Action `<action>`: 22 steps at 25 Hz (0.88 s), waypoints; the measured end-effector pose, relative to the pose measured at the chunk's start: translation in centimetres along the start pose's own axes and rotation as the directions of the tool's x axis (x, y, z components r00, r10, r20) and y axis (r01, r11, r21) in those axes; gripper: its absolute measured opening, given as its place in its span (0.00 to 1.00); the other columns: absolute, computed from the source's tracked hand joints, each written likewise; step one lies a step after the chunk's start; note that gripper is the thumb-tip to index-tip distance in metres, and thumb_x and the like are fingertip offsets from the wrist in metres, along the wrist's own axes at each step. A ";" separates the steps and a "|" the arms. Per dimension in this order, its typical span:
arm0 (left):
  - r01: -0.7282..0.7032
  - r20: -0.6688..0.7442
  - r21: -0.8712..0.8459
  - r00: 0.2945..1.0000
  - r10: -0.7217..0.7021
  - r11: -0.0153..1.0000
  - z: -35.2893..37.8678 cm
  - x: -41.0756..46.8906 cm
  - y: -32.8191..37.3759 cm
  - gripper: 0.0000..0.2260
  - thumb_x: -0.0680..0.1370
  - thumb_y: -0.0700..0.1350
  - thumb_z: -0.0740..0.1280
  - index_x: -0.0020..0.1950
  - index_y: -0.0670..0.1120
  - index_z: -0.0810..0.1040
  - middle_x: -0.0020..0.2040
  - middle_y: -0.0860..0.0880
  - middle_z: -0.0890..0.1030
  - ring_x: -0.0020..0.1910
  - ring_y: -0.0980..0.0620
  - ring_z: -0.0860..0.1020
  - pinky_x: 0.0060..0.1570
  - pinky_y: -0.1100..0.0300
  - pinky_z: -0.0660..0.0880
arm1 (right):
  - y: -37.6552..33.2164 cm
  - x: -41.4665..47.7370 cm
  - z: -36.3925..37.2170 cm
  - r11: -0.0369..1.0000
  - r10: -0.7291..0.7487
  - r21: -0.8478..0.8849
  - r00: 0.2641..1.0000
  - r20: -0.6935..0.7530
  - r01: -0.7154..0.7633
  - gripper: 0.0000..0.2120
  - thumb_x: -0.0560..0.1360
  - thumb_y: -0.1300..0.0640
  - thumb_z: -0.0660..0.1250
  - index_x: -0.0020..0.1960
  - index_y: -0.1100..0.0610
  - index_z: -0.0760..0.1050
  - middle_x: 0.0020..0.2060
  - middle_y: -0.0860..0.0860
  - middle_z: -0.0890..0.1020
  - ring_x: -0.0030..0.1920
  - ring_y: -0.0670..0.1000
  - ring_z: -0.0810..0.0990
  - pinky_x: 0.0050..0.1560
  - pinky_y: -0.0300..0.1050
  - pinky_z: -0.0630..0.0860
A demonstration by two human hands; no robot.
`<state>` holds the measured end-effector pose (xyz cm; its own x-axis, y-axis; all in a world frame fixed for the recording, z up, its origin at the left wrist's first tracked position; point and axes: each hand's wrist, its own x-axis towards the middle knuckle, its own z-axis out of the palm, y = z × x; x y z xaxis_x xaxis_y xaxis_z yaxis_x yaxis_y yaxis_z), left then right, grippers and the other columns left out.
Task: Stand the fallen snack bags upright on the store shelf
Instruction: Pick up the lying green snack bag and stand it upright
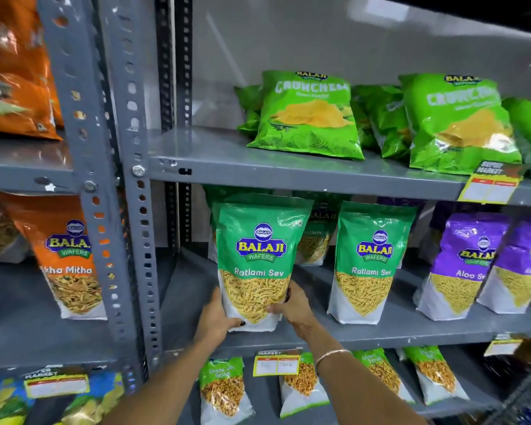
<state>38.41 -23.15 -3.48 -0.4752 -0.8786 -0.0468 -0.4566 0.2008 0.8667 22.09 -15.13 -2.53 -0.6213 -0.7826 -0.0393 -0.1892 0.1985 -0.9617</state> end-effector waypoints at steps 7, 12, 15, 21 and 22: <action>0.035 -0.057 0.076 0.998 -0.031 0.997 0.7 0.2 -0.9 0.27 0.65 0.40 0.76 0.56 0.43 0.63 0.61 0.38 0.78 0.60 0.37 0.76 0.50 0.50 0.74 | 1.1 0.4 1.1 0.999 0.020 0.041 0.997 0.078 -0.023 0.44 0.53 0.59 0.75 0.66 0.64 0.64 0.55 0.55 0.77 0.60 0.53 0.74 0.62 0.52 0.71; 0.025 -0.060 0.074 0.998 -0.020 0.997 0.3 0.4 -1.1 0.32 0.64 0.40 0.77 0.62 0.40 0.66 0.62 0.40 0.78 0.61 0.39 0.76 0.54 0.49 0.76 | 1.8 0.3 1.1 0.997 0.064 -0.041 0.993 0.098 -0.061 0.38 0.59 0.67 0.78 0.65 0.65 0.67 0.63 0.61 0.76 0.65 0.60 0.73 0.62 0.48 0.71; 0.025 -0.071 0.073 0.997 -0.020 0.997 -0.2 0.5 -1.6 0.33 0.64 0.40 0.77 0.64 0.40 0.66 0.62 0.40 0.78 0.61 0.39 0.76 0.54 0.48 0.76 | 1.9 0.4 2.2 0.998 0.047 -0.044 0.996 0.072 -0.044 0.34 0.62 0.70 0.76 0.65 0.65 0.68 0.62 0.61 0.77 0.64 0.59 0.74 0.57 0.44 0.70; 0.047 -0.077 0.056 0.996 -0.043 0.997 -1.5 1.2 -3.1 0.32 0.64 0.41 0.76 0.64 0.43 0.66 0.63 0.41 0.78 0.61 0.40 0.76 0.55 0.45 0.76 | 1.8 0.5 4.2 0.998 0.041 -0.040 0.998 0.047 -0.039 0.34 0.62 0.68 0.76 0.66 0.64 0.68 0.62 0.59 0.77 0.62 0.56 0.74 0.57 0.43 0.69; 0.047 -0.073 0.057 0.996 -0.043 0.997 -1.5 1.4 -3.2 0.32 0.64 0.41 0.77 0.64 0.43 0.66 0.63 0.41 0.78 0.62 0.40 0.76 0.55 0.45 0.76 | 1.8 0.5 4.3 0.998 0.044 -0.048 0.998 0.037 -0.042 0.34 0.62 0.68 0.76 0.66 0.64 0.68 0.62 0.59 0.78 0.63 0.57 0.74 0.57 0.43 0.69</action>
<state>40.33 -25.62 -5.61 -0.3991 -0.9157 -0.0474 -0.5208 0.1839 0.8336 24.68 -17.70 -5.48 -0.6007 -0.7942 -0.0917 -0.1989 0.2595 -0.9450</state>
